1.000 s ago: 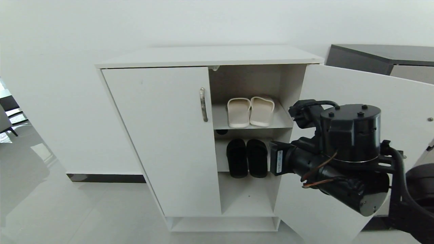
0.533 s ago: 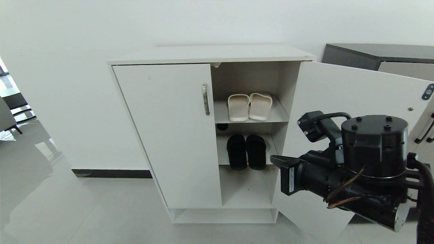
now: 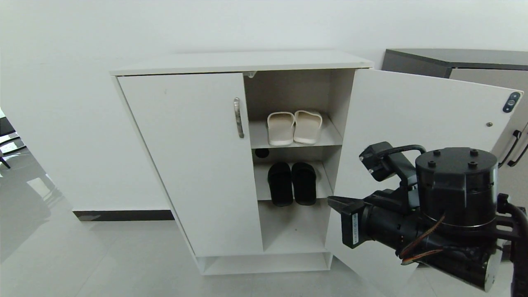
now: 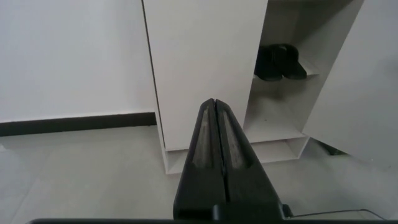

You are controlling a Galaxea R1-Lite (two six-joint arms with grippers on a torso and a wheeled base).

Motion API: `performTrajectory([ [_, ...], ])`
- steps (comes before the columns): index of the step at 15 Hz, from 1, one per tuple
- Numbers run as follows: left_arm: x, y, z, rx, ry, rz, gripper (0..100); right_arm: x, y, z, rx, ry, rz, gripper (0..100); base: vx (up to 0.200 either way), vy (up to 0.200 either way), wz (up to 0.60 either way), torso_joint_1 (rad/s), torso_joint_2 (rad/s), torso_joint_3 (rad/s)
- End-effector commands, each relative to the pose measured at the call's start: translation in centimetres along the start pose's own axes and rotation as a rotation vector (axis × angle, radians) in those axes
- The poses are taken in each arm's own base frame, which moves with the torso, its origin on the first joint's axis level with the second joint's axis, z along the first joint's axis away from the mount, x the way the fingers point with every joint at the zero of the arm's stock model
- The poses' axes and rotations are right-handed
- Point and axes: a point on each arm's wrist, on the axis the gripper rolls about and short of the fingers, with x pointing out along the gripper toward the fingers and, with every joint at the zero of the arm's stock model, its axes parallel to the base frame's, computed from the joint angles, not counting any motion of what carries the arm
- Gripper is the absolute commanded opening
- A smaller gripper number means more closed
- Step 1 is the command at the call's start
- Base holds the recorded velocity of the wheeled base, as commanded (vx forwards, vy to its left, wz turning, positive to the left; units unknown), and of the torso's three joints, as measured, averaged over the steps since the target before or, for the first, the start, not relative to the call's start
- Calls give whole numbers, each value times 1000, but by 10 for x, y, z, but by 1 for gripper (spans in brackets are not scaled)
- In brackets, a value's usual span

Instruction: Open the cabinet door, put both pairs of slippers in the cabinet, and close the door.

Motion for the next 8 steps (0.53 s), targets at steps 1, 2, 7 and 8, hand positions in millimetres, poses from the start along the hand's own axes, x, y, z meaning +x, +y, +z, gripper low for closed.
performTrajectory([
  [1,0,0,0,0,1,1,0,1,0,-2,0,3,2,0,0,0,0,0,0,0],
  [2,0,0,0,0,1,1,0,1,0,-2,1,-1,4,0,0,0,0,0,0,0],
  [7,0,0,0,0,1,1,0,5,0,-5,-2,2,15,0,0,0,0,0,0,0],
  [8,0,0,0,0,1,1,0,5,1,-5,-2,2,16,0,0,0,0,0,0,0],
])
